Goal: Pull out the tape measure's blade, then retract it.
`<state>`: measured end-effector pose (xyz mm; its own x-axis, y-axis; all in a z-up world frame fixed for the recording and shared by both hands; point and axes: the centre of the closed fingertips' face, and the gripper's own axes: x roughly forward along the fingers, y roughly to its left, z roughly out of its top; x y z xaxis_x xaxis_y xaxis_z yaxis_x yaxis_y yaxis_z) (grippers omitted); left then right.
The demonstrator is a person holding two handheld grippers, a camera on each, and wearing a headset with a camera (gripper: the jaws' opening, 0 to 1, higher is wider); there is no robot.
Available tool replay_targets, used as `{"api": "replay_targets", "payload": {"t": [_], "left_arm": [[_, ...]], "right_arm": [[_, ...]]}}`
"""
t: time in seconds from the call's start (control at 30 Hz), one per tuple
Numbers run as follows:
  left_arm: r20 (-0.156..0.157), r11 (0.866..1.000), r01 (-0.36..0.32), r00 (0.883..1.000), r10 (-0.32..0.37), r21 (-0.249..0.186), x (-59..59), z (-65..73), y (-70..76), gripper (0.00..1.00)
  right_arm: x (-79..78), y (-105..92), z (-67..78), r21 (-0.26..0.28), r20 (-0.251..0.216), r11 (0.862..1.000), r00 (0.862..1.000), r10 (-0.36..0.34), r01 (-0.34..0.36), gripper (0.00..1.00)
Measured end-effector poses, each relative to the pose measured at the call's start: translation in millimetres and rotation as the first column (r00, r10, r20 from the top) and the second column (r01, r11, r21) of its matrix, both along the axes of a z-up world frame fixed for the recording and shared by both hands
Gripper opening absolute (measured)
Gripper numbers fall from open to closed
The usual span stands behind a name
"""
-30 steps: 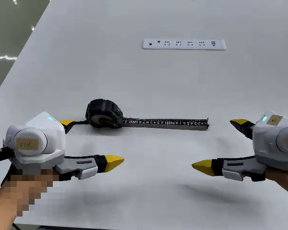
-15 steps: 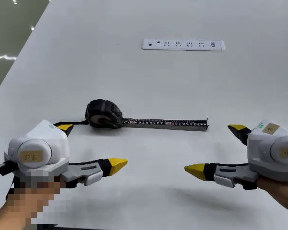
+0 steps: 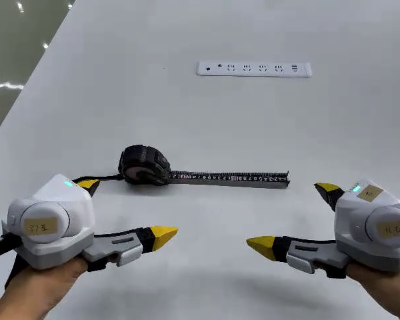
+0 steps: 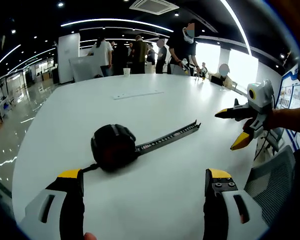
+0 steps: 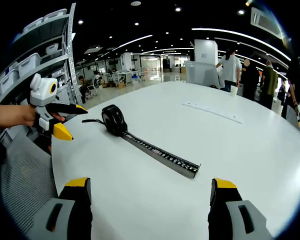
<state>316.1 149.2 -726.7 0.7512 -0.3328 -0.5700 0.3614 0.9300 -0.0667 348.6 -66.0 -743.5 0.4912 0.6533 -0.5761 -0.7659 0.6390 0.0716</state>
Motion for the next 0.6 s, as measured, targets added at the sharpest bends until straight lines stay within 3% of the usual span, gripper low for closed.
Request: {"api": "replay_targets", "payload": {"t": [0.6], "left_arm": [[0.018, 0.999, -0.046, 0.999, 0.046, 0.009, -1.1, 4.7, 5.6, 0.99]], "right_arm": [[-6.2, 9.0, 4.1, 0.009, -0.003, 1.000, 1.000, -0.007, 0.007, 0.99]]}}
